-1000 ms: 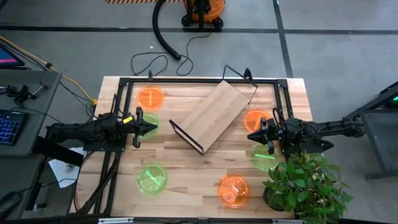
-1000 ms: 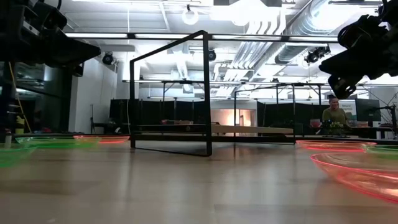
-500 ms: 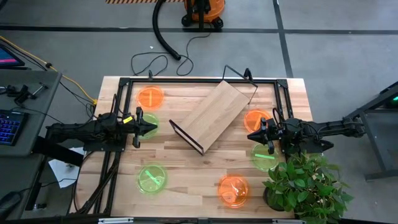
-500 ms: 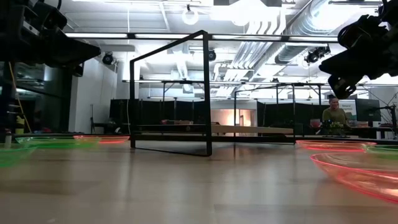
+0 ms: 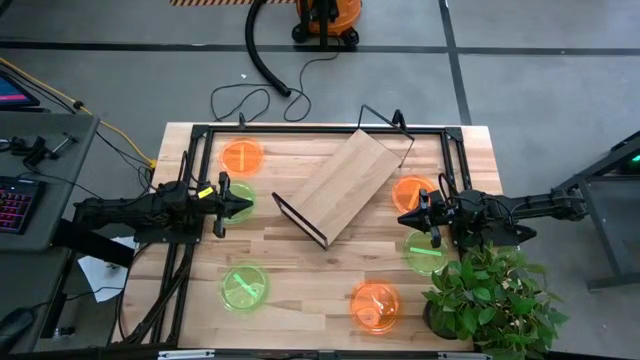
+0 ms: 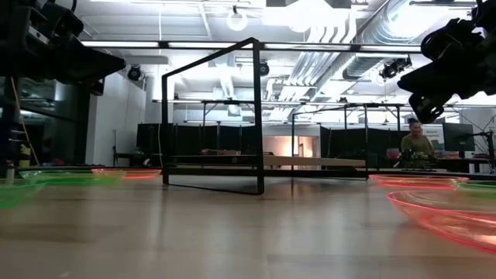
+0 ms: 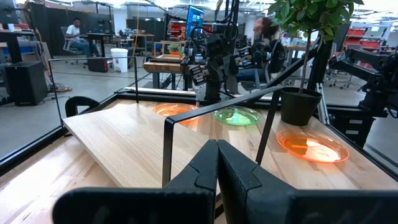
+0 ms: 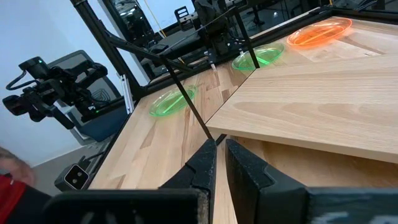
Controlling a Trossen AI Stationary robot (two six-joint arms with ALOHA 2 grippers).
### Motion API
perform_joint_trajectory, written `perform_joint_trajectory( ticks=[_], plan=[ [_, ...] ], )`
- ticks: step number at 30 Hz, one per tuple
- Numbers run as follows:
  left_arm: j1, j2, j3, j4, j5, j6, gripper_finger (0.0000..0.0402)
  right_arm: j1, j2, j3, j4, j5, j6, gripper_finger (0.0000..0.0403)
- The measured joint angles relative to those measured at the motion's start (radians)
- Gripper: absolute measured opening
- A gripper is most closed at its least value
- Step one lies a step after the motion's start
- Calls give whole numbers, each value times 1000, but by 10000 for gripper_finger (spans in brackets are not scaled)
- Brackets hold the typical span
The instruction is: Place and stack plates onto a shelf
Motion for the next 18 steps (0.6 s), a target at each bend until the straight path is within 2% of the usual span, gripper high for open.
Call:
perform_joint_trajectory(
  ticks=[9, 13, 15, 18],
  plan=[
    [0, 0, 0, 0, 0, 0, 1, 0, 0, 0, 2, 7, -7, 28],
    [0, 0, 0, 0, 0, 0, 1, 0, 0, -1, 74, 24, 93, 28],
    [0, 0, 0, 0, 0, 0, 1, 0, 0, -1, 174, 102, 227, 28],
    [0, 0, 0, 0, 0, 0, 1, 0, 0, -1, 310, 329, 438, 28]
  ],
)
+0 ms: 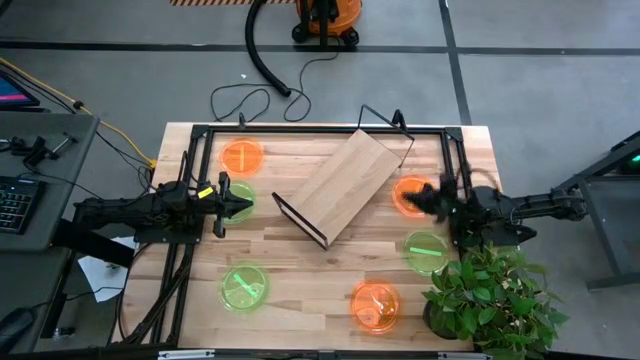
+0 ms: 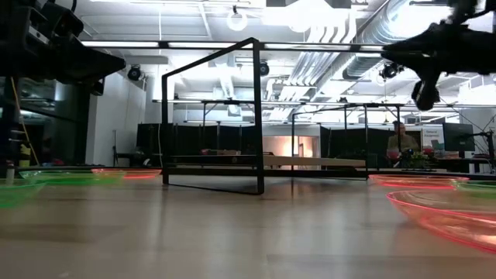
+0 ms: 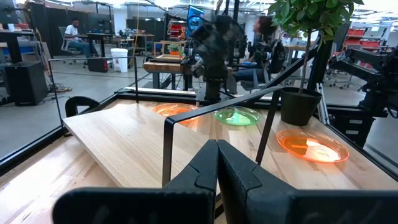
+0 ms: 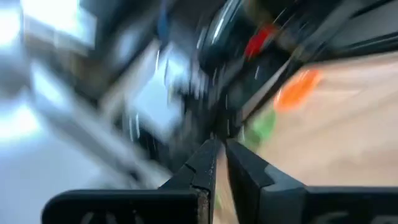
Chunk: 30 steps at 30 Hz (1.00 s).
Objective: Place and stack plates onto a shelf
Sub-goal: Put the middle right orange plate on the shelf
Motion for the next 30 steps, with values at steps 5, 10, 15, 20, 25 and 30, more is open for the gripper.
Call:
perform_joint_trajectory(
  ticks=[5, 10, 15, 20, 25, 30],
  plan=[
    [0, 0, 0, 0, 0, 0, 1, -17, 21, 0, 37, 189, 284, 28],
    [0, 0, 0, 0, 0, 0, 1, -23, 169, 57, -82, 153, 437, 30],
    [0, 0, 0, 0, 0, 0, 1, -23, 390, 254, -412, 17, 535, 54],
    [0, 0, 0, 0, 0, 0, 1, -23, 605, 480, -945, -107, 517, 110],
    [0, 0, 0, 0, 0, 0, 1, -24, 785, 560, -1250, -33, 795, 170],
    [0, 0, 0, 0, 0, 0, 1, -22, 914, 560, -1295, -70, 948, 188]
  ],
)
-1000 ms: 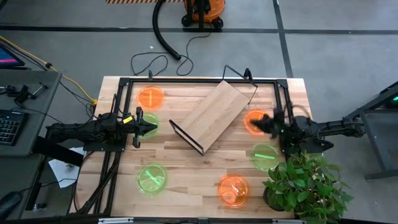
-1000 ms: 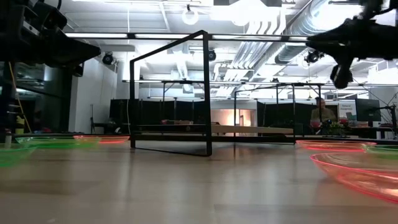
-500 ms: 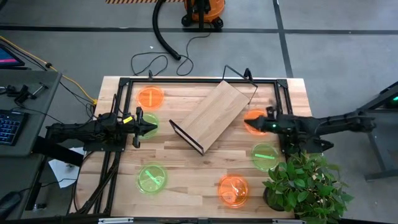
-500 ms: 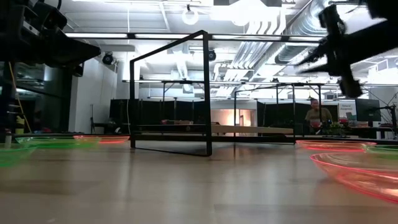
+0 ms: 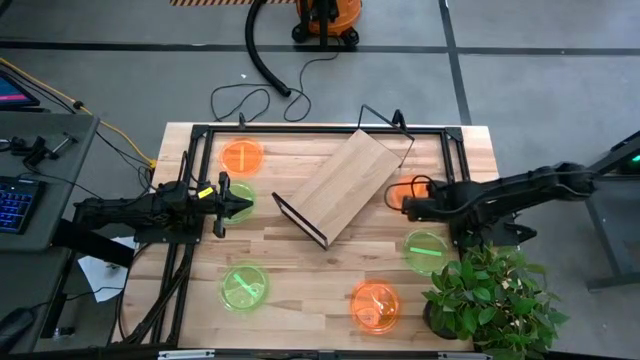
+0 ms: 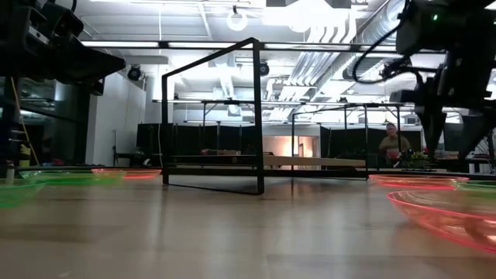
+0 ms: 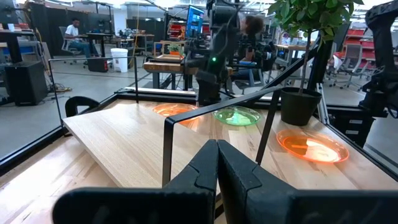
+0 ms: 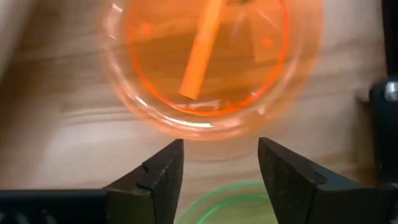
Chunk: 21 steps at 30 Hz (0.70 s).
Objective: Place and stack plates onto a shelf
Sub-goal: Put the middle right orange plate on the shelf
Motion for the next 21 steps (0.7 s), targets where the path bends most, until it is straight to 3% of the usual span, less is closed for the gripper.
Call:
perform_joint_trajectory(
  ticks=[3, 8, 15, 21],
  plan=[
    [0, 0, 0, 0, 0, 0, 1, 0, 51, 0, 4, 3, 59, 188],
    [0, 0, 0, 0, 0, 0, 1, 0, 126, 1, -1, 120, 183, 188],
    [0, 0, 0, 0, 0, 0, 1, 0, 133, 1, -28, 87, 168, 188],
    [0, 0, 0, 0, 0, 0, 1, 36, 148, 1, -64, 115, 412, 188]
  ],
)
